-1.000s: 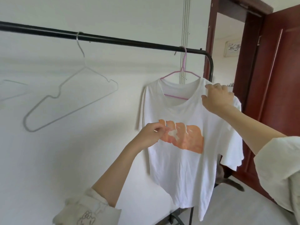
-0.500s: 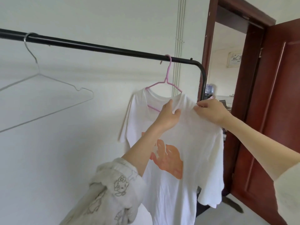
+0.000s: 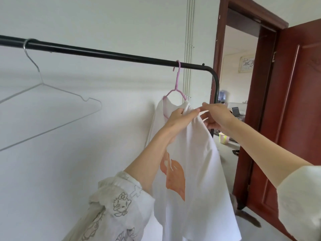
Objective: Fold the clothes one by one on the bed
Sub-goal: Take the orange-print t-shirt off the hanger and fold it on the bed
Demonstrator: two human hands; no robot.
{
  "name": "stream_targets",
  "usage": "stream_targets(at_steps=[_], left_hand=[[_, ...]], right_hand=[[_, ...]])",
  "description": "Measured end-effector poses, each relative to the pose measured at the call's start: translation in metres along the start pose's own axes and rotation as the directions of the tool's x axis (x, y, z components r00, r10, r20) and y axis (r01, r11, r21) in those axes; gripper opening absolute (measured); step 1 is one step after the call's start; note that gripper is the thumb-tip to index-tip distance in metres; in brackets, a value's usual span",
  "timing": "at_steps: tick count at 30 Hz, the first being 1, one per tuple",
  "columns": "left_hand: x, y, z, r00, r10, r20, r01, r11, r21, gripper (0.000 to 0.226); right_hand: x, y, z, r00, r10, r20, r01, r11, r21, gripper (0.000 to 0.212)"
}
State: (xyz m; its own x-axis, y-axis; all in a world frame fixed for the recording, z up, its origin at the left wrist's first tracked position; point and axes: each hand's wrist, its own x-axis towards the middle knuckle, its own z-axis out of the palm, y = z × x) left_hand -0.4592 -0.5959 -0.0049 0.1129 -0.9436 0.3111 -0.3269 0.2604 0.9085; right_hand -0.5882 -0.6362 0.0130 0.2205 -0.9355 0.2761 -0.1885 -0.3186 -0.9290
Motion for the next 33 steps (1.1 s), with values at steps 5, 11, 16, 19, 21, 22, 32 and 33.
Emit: stream_targets(at_steps=[5, 11, 16, 19, 21, 22, 32, 33], left_hand=[[-0.016, 0.004, -0.019, 0.998, 0.048, 0.034, -0.049, 0.998, 0.025, 0.031], [-0.031, 0.0, -0.048, 0.992, 0.115, 0.045, -0.123, 0.954, 0.274, 0.035], [-0.045, -0.007, -0.068, 0.982, 0.188, 0.031, -0.181, 0.873, 0.454, 0.043], [-0.056, -0.014, -0.078, 0.969, 0.245, 0.041, -0.233, 0.838, 0.494, 0.044], [-0.064, -0.017, -0.083, 0.96, 0.271, 0.074, -0.267, 0.796, 0.543, 0.046], [-0.067, -0.019, -0.086, 0.957, 0.274, 0.093, -0.277, 0.77, 0.576, 0.046], [-0.092, -0.049, -0.119, 0.961, 0.275, -0.028, -0.221, 0.825, 0.521, 0.042], [-0.093, -0.05, -0.12, 0.957, 0.29, -0.031, -0.231, 0.819, 0.525, 0.04]], right_hand=[[0.017, -0.019, 0.026, 1.0, 0.011, 0.012, -0.011, 0.999, -0.051, 0.031], [0.028, -0.037, 0.064, 0.996, 0.044, 0.077, -0.043, 0.999, -0.026, 0.019], [0.036, -0.039, 0.078, 0.993, 0.071, 0.092, -0.073, 0.997, 0.023, 0.022], [0.037, -0.04, 0.084, 0.994, 0.078, 0.073, -0.081, 0.996, 0.036, 0.024], [0.038, -0.042, 0.087, 0.995, 0.087, 0.056, -0.09, 0.994, 0.058, 0.024], [0.039, -0.041, 0.089, 0.995, 0.089, 0.048, -0.092, 0.994, 0.066, 0.023], [0.043, -0.045, 0.111, 0.993, 0.101, 0.06, -0.11, 0.975, 0.191, 0.026], [0.041, -0.044, 0.114, 0.995, 0.088, 0.041, -0.094, 0.979, 0.18, 0.026]])
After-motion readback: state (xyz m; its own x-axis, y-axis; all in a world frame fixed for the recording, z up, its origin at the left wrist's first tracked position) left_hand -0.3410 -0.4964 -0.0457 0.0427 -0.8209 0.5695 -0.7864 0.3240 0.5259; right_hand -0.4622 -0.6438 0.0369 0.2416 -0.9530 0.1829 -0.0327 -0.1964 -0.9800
